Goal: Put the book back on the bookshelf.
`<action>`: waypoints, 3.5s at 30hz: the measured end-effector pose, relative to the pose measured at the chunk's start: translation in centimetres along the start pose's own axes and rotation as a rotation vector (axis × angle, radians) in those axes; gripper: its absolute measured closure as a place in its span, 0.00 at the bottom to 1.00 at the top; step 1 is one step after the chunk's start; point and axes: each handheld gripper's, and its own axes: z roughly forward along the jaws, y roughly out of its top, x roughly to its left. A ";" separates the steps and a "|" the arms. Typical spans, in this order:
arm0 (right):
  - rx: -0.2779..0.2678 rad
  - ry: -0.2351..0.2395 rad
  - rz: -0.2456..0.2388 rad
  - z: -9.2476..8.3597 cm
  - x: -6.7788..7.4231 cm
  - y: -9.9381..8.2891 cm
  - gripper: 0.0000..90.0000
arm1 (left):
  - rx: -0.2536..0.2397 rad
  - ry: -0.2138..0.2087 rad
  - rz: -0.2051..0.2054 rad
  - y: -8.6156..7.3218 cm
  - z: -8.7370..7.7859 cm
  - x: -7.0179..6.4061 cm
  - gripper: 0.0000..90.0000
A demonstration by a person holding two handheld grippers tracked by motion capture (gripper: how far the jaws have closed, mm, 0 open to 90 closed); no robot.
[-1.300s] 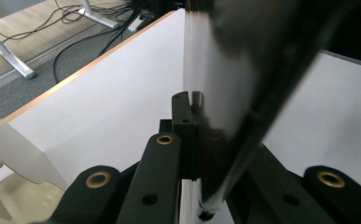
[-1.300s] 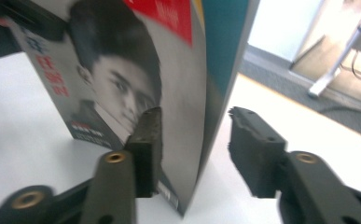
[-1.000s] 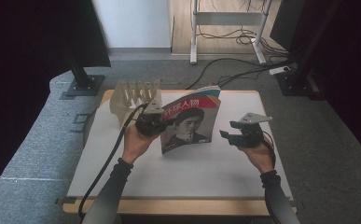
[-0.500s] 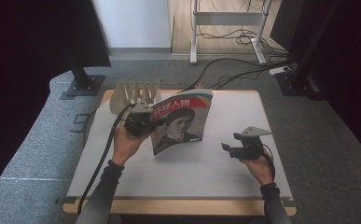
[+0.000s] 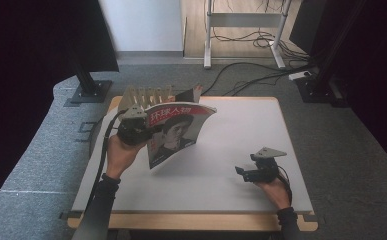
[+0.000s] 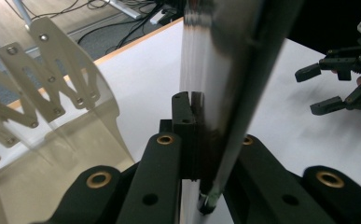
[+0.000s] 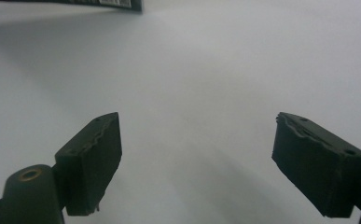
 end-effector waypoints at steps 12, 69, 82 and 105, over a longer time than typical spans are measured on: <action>0.052 -0.012 0.003 0.6 0.4 -1.5 0.15 | -0.013 0.044 -0.036 -0.5 -2.9 1.1 0.97; 0.119 -0.048 -0.037 1.3 0.9 -1.5 0.13 | -0.126 0.351 -0.279 -3.2 -5.2 9.7 0.97; 0.120 -0.047 -0.038 1.3 0.9 -1.5 0.13 | -0.149 0.346 -0.269 -5.2 -3.0 10.7 0.95; 0.120 -0.046 -0.037 1.3 0.8 -1.5 0.13 | -0.151 0.364 -0.360 -5.7 -3.0 12.2 0.97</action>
